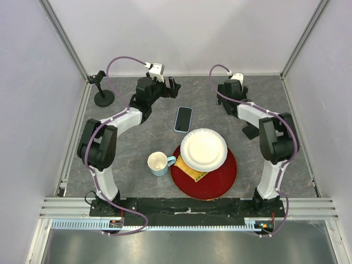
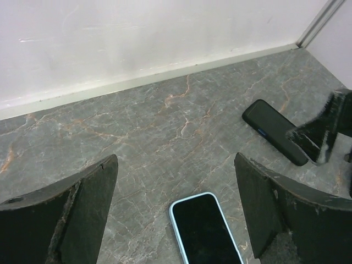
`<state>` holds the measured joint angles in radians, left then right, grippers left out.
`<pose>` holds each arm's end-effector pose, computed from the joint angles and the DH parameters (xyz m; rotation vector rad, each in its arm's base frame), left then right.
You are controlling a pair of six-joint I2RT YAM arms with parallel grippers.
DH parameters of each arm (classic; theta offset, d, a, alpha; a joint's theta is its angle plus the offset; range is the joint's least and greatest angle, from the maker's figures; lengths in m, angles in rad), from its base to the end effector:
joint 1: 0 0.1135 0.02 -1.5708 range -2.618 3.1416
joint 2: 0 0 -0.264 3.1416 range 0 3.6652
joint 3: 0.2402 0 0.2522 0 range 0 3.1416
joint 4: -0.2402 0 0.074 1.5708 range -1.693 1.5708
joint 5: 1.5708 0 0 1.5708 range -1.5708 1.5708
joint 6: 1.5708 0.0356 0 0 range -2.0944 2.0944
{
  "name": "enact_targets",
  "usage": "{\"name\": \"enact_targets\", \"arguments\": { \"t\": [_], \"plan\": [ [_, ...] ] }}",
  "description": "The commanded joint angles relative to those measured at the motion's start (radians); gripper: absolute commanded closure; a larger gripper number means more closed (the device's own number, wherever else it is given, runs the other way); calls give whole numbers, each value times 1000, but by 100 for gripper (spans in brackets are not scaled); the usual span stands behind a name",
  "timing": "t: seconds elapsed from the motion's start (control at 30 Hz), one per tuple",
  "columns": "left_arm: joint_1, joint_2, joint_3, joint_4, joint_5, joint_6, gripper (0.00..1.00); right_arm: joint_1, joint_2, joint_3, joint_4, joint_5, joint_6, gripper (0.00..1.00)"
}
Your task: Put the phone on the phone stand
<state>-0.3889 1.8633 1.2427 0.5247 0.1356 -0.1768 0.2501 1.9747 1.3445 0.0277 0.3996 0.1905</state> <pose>0.4045 -0.1709 0.2622 0.2827 1.6705 -0.5390 0.4346 0.0967 0.1999 0.1620 2.1188 -0.1747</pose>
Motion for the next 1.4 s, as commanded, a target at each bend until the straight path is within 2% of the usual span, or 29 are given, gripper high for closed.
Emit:
{"name": "enact_targets", "arguments": {
  "t": [0.0, 0.1, 0.13, 0.17, 0.2, 0.27, 0.33, 0.37, 0.4, 0.47, 0.57, 0.97, 1.37],
  "plan": [
    [-5, 5, 61, 18, 33, -7, 8, -6, -203, -109, 67, 111, 94, 2],
    [-4, 19, 87, -14, 39, -7, 9, -5, -304, -156, 16, 281, 196, 2],
    [-4, 22, 92, -25, 39, -7, 10, -5, -325, -160, -15, 338, 305, 2],
    [-4, 25, 95, -26, 39, -7, 10, -5, -362, -166, -94, 440, 360, 2],
    [-4, 25, 95, -26, 36, -7, 10, -5, -372, -163, -135, 477, 413, 2],
    [-4, 30, 103, -31, 30, -6, 10, -6, -395, -122, -349, 551, 650, 2],
    [-5, 33, 106, -35, 25, -6, 10, -6, -378, -32, -510, 610, 781, 2],
    [-4, 34, 107, -40, 25, -6, 10, -8, -344, 8, -716, 630, 960, 2],
    [-4, 33, 109, -41, 22, -6, 10, -9, -323, 84, -821, 660, 1042, 2],
    [-4, 33, 109, -42, 16, -6, 11, -12, -260, 152, -1054, 663, 1183, 2],
    [-4, 33, 113, -49, 2, -12, 11, -11, -208, 202, -1162, 631, 1234, 2],
    [-4, 48, 132, -54, 29, -46, 13, -14, -247, 84, -1157, 630, 1350, 2],
    [-4, 43, 133, -69, 24, -35, 13, -23, -198, 56, -1002, 668, 1202, 2]
  ]
}}
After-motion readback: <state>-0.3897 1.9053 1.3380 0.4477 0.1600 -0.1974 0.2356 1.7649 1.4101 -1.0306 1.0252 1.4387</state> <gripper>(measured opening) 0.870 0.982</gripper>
